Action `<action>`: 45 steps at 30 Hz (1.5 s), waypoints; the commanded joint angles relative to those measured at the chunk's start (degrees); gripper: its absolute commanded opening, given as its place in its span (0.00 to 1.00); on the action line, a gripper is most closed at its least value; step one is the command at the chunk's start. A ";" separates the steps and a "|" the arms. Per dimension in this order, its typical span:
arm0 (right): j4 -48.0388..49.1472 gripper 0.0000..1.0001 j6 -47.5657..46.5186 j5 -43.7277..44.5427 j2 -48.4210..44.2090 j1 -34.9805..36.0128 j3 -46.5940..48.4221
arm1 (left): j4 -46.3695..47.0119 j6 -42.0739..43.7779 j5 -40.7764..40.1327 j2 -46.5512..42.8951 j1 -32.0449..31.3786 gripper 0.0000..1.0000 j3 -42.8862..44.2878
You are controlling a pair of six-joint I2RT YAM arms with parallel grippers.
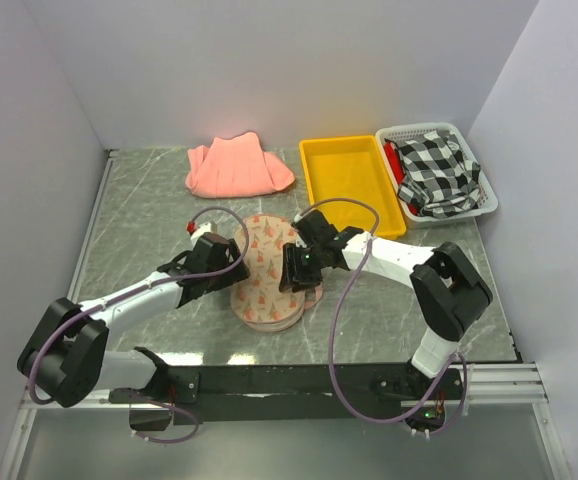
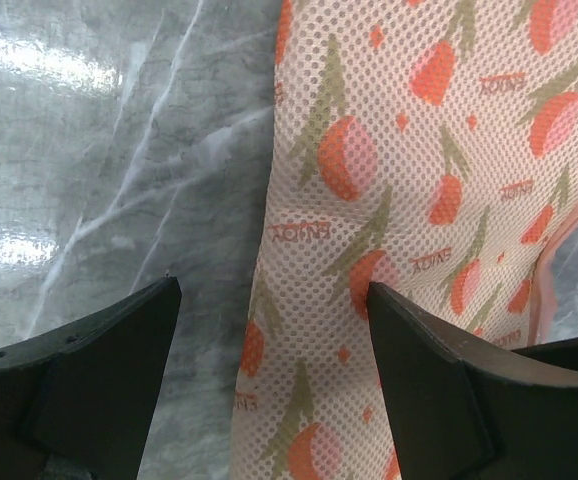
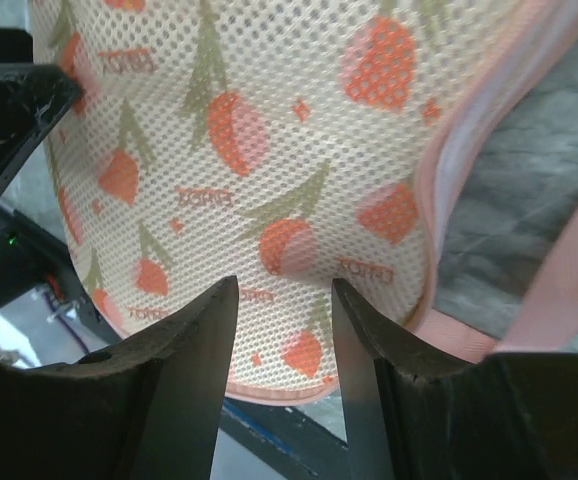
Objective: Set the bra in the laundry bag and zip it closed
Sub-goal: Adjust the laundry bag at the center of the board.
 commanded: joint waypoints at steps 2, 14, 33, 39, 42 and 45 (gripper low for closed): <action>-0.94 0.51 -1.23 5.50 -0.52 -0.17 0.55 | 3.03 -0.15 1.19 0.13 0.17 0.82 0.33; -3.13 0.57 -1.32 7.61 -2.12 -0.17 2.57 | 6.63 0.29 2.68 5.31 0.17 0.81 -0.38; -4.45 0.58 -2.02 11.65 1.76 -0.34 4.77 | 14.20 -5.24 12.09 0.85 -0.53 0.57 -8.19; -5.51 0.59 -3.25 12.53 3.60 -1.05 8.11 | 7.70 -8.13 8.76 -7.06 -4.48 0.58 -9.34; -6.21 0.59 -3.87 12.53 4.83 -1.22 10.04 | 5.42 -10.07 7.34 -9.97 -6.77 0.59 -9.95; -7.09 0.59 -4.57 13.06 6.24 -1.57 12.15 | 2.52 -11.74 5.24 -11.99 -9.14 0.61 -10.57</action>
